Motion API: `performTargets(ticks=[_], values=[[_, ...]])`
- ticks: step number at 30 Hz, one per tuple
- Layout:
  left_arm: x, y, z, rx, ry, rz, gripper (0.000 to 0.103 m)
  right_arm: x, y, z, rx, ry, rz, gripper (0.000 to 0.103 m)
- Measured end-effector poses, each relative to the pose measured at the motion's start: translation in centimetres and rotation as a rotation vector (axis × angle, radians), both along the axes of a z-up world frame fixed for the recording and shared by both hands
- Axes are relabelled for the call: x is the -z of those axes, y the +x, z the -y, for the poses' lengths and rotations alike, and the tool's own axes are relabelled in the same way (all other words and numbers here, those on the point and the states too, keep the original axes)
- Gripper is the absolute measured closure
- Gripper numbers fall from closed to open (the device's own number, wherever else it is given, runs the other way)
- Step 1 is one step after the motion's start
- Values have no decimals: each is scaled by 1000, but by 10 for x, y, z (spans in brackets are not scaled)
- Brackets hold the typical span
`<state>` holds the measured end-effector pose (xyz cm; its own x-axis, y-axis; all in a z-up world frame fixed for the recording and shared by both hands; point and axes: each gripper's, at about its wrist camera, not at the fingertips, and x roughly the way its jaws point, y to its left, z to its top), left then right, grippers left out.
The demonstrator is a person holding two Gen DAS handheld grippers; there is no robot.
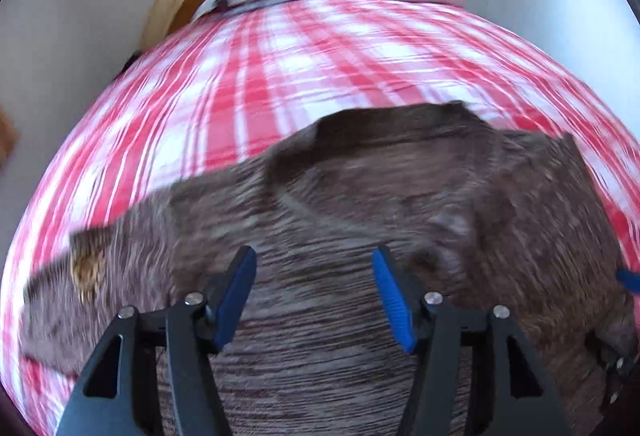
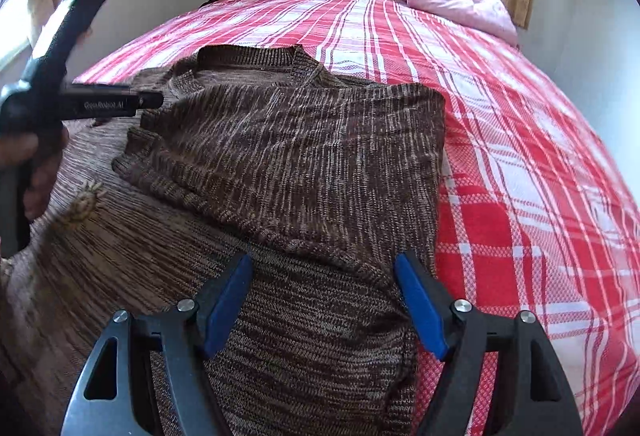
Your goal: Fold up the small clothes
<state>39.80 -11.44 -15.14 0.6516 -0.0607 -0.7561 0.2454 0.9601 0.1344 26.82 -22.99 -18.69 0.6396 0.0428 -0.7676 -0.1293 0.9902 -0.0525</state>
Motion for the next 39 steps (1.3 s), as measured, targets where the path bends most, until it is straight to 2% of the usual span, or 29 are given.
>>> performTargets(ticks=[5,6,9,12,15,16,18,21,23,26,32,34,35,36,38,39], values=[[9,-11,12,164,204,64,37,0,-6,9,3,45,22,28],[9,-13,8,183,215,61,36,0,-6,7,3,35,23,28],[6,-21,-2,254,181,53,36,0,-7,3,4,6,28,28],[0,-23,1,271,122,70,25,1,-7,5,4,23,26,27],[8,-22,18,323,142,40,25,0,-6,5,4,17,27,27],[11,-20,23,311,169,37,24,0,-6,5,4,17,27,27],[11,-12,24,270,163,34,21,1,-5,5,5,17,28,27],[8,13,12,93,206,47,18,0,-5,5,4,17,27,27],[4,29,-5,-32,193,65,20,0,-6,5,4,18,27,27],[-2,32,-25,-105,170,84,20,1,-6,4,4,18,28,27],[-20,-2,-50,-94,189,182,18,-1,-6,2,5,10,29,27],[-28,-13,-69,-93,184,197,4,-8,-7,-1,12,-8,26,27],[-31,-20,-79,-98,174,206,1,-18,-9,-5,30,-20,35,27],[-34,-27,-92,-101,158,216,0,-34,-12,-10,26,16,68,27],[-35,-33,-115,-133,146,198,0,-58,-16,-29,-46,108,117,27],[-35,-32,-125,-150,139,184,0,-65,-12,-47,-98,113,113,27]])
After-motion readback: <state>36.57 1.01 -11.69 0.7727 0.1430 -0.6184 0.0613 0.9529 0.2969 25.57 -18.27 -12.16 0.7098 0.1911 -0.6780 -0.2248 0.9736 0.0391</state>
